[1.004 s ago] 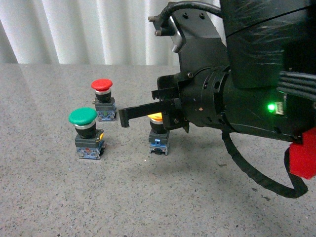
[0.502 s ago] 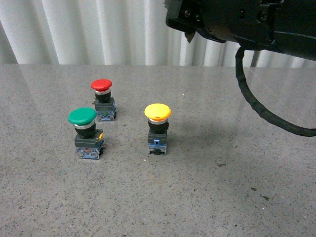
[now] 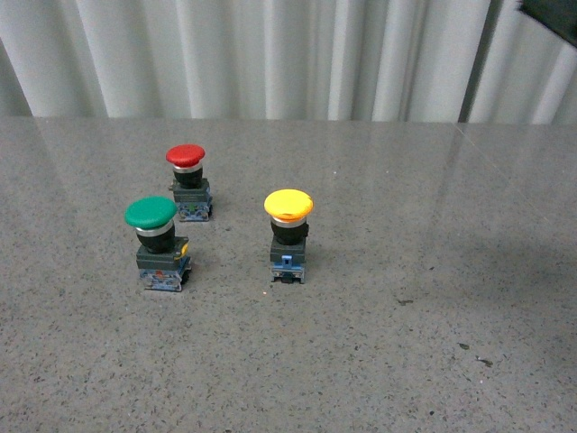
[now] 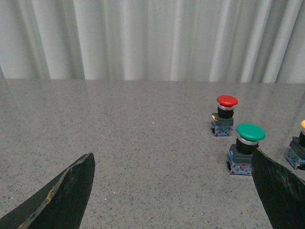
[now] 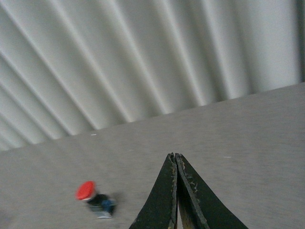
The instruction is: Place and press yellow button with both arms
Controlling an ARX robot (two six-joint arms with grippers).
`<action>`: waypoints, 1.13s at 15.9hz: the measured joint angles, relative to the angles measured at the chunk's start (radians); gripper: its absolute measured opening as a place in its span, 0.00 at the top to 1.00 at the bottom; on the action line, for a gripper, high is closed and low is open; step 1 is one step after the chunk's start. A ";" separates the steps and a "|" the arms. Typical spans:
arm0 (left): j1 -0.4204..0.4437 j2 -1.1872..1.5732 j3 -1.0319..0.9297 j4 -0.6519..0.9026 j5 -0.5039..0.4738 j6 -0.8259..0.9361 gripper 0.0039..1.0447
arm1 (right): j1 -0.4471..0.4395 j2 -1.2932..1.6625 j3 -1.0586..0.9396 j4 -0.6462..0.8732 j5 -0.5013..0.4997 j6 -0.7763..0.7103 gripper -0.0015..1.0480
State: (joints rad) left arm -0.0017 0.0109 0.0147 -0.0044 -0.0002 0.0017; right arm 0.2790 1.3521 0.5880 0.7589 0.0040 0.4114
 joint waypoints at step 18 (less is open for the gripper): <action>0.000 0.000 0.000 0.000 0.000 0.000 0.06 | -0.279 -0.959 -0.544 -0.414 -0.005 -0.402 0.98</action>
State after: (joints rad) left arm -0.0017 0.0109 0.0147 -0.0044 -0.0002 0.0013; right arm -0.0002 0.3931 0.0437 0.3447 -0.0006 0.0093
